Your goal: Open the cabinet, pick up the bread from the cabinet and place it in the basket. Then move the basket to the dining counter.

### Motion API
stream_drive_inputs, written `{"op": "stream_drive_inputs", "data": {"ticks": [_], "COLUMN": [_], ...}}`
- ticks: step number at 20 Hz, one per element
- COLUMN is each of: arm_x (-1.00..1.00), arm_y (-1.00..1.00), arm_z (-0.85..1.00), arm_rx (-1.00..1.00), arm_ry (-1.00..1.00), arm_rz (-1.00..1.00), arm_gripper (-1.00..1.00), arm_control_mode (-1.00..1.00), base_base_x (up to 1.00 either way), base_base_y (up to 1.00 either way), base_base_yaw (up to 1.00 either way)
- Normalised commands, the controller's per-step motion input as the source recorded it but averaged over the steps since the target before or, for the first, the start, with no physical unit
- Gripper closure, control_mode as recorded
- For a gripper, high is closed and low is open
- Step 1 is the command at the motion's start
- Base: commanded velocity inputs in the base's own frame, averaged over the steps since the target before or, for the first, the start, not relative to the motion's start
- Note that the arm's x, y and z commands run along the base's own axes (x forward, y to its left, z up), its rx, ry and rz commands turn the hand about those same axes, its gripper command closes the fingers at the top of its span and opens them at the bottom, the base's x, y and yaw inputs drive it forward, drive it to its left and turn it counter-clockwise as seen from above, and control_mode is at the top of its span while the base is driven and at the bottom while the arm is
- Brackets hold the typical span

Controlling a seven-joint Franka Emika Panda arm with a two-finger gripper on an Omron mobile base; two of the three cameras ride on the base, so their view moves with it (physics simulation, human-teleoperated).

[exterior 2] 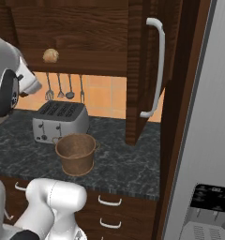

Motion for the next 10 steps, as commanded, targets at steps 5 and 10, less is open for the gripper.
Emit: {"op": "stream_drive_inputs", "data": {"ticks": [5,10], "arm_x": [0.52,0.87], "arm_y": [-0.02,0.01], "arm_z": [0.0,-0.21], "arm_rx": [0.42,0.37], "arm_ry": [0.04,0.19], "arm_rz": [0.0,0.01], "arm_gripper": [-1.0,-1.0], "arm_control_mode": [-1.0,-1.0], "base_base_x": [0.0,0.0], "base_base_y": [0.0,0.0], "base_base_yaw": [0.0,0.0]}}
